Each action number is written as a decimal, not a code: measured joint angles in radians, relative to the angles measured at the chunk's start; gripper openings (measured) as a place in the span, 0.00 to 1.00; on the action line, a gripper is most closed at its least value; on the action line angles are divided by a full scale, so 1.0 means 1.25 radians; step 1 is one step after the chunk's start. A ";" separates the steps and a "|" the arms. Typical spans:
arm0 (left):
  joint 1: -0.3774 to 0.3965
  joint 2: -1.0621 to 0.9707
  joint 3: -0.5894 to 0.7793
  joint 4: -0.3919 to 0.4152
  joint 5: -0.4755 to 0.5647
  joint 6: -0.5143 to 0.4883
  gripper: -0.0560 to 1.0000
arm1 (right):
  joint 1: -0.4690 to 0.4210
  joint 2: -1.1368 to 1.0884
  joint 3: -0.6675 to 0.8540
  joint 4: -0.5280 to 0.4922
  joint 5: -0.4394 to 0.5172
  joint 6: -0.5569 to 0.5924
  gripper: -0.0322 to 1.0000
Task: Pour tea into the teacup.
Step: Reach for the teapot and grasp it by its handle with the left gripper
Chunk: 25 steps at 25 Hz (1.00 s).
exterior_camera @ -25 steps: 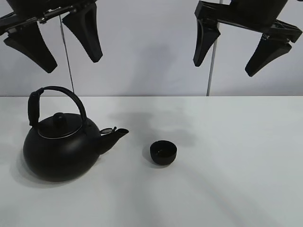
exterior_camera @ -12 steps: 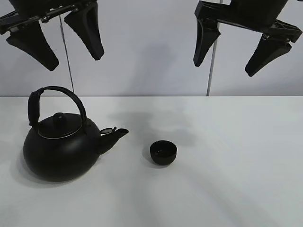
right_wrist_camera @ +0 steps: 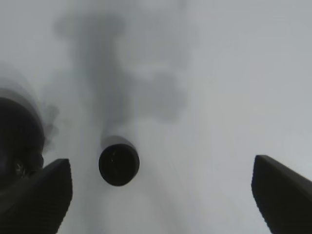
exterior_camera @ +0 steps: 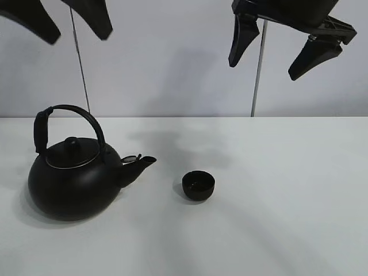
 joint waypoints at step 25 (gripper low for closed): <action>0.076 -0.102 0.938 0.210 -1.466 0.003 0.63 | 0.000 0.000 0.000 0.005 -0.244 0.000 0.70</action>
